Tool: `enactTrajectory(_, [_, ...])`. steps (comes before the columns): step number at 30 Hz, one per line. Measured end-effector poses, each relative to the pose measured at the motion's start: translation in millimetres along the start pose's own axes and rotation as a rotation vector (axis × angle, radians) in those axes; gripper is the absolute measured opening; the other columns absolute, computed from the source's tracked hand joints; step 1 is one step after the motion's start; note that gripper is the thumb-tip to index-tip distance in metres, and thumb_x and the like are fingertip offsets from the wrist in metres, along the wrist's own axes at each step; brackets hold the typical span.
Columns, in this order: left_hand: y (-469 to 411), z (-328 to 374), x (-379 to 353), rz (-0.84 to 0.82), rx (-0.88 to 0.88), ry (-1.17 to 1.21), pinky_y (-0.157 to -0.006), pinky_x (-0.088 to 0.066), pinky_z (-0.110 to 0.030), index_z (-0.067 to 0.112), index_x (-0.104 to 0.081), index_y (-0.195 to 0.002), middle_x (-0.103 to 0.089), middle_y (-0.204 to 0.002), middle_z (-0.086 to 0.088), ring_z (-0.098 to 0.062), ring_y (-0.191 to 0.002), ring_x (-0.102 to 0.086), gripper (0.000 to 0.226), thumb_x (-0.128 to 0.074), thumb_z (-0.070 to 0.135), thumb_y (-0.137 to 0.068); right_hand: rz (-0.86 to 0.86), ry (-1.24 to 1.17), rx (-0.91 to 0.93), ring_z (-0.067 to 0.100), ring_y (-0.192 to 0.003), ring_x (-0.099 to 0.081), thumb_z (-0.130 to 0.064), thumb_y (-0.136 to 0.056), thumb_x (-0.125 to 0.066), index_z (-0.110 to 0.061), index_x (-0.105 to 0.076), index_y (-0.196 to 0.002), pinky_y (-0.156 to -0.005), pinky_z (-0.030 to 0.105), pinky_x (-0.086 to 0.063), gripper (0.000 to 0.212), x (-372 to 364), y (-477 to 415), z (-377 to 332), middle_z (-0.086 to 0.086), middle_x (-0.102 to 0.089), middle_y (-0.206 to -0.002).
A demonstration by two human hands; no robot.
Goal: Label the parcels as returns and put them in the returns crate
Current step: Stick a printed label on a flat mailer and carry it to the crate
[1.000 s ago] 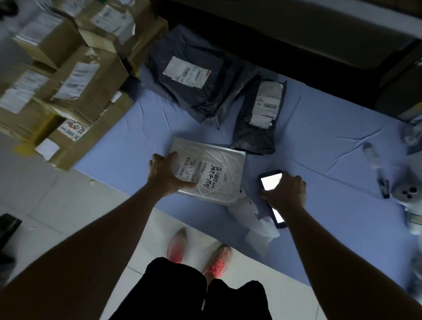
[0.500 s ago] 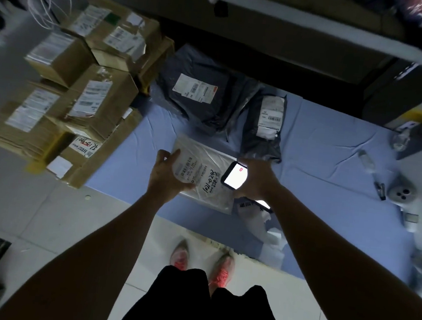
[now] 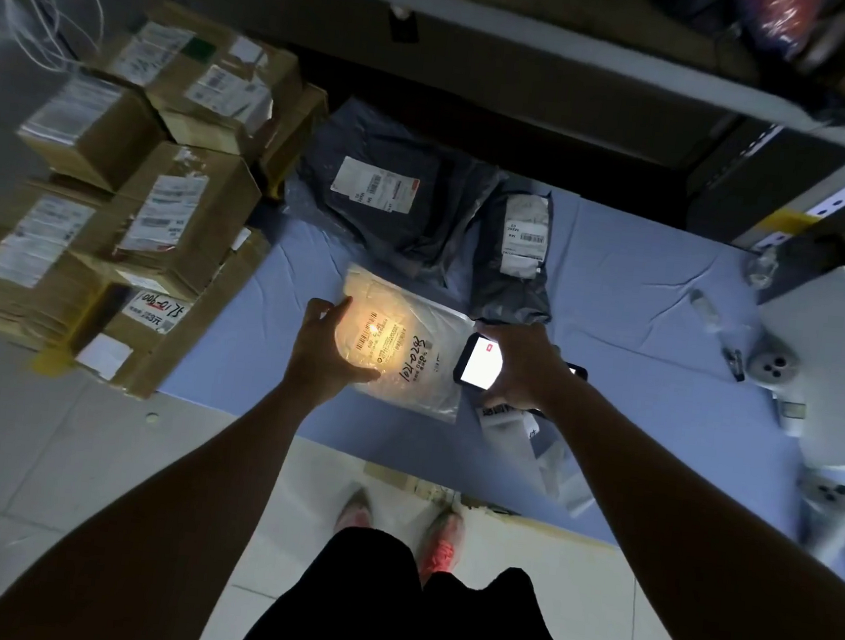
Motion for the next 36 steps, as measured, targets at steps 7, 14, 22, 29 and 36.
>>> enactTrajectory(7, [-4.1, 3.5, 0.1, 0.0, -0.009, -0.03, -0.093, -0.052, -0.033, 0.008, -0.047, -0.138, -0.04, -0.133, -0.01, -0.016, -0.112, -0.046, 0.101, -0.098, 0.026, -0.053, -0.01, 0.029, -0.016, 0.034, -0.139, -0.028, -0.041, -0.056, -0.094, -0.027, -0.037, -0.151, -0.109, 0.055, -0.034, 0.112, 9.6, 4.5, 4.1, 0.003, -0.046, -0.146])
enactTrajectory(14, [-8.0, -2.9, -7.1, -0.016, 0.067, -0.012, -0.098, -0.051, -0.035, 0.007, -0.044, -0.143, -0.037, -0.129, -0.009, -0.023, -0.119, -0.048, 0.108, -0.099, 0.023, -0.051, 0.041, -0.017, -0.031, 0.034, -0.14, -0.025, -0.031, -0.059, -0.093, -0.029, -0.036, -0.15, -0.107, 0.058, -0.037, 0.108, 15.0, 4.7, 11.9, 0.005, -0.041, -0.147])
enactTrajectory(22, [-4.4, 0.3, -29.0, -0.081, 0.251, -0.522, -0.1, -0.038, -0.046, 0.017, -0.041, -0.141, -0.033, -0.142, -0.017, -0.035, -0.129, -0.038, 0.073, -0.074, 0.044, -0.082, 0.226, -0.236, -0.289, 0.037, -0.127, -0.041, -0.039, -0.063, -0.09, -0.017, -0.045, -0.145, -0.097, 0.042, -0.043, 0.096, 7.0, 6.5, 90.0, 0.017, -0.046, -0.134])
enactTrajectory(29, [11.8, 60.9, -101.4, -0.192, 0.069, -0.072, -0.086, -0.049, -0.029, 0.013, -0.07, -0.109, -0.065, -0.113, -0.005, -0.023, -0.103, -0.063, 0.034, -0.078, 0.019, -0.077, 0.162, -0.248, -0.387, 0.041, -0.124, -0.039, -0.037, -0.064, -0.089, -0.013, -0.047, -0.143, -0.093, 0.042, -0.045, 0.093, -25.0, 5.7, 143.3, 0.02, -0.043, -0.131])
enactTrajectory(36, [36.7, 97.9, -147.7, -0.424, 0.082, 0.004, -0.08, -0.053, -0.029, 0.009, -0.074, -0.104, -0.072, -0.103, -0.005, -0.019, -0.092, -0.068, 0.048, -0.094, 0.024, -0.063, 0.122, -0.242, -0.331, 0.037, -0.122, -0.045, -0.049, -0.065, -0.087, -0.014, -0.046, -0.142, -0.091, 0.043, -0.047, 0.094, -46.0, 0.4, 159.3, 0.017, -0.044, -0.133])
Point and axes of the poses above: each hand's wrist, its own y-axis away from the middle knuckle, its own x-axis out of the back of the hand, z = x × y, the point moved 7 cm from there along -y, towards the middle knuckle
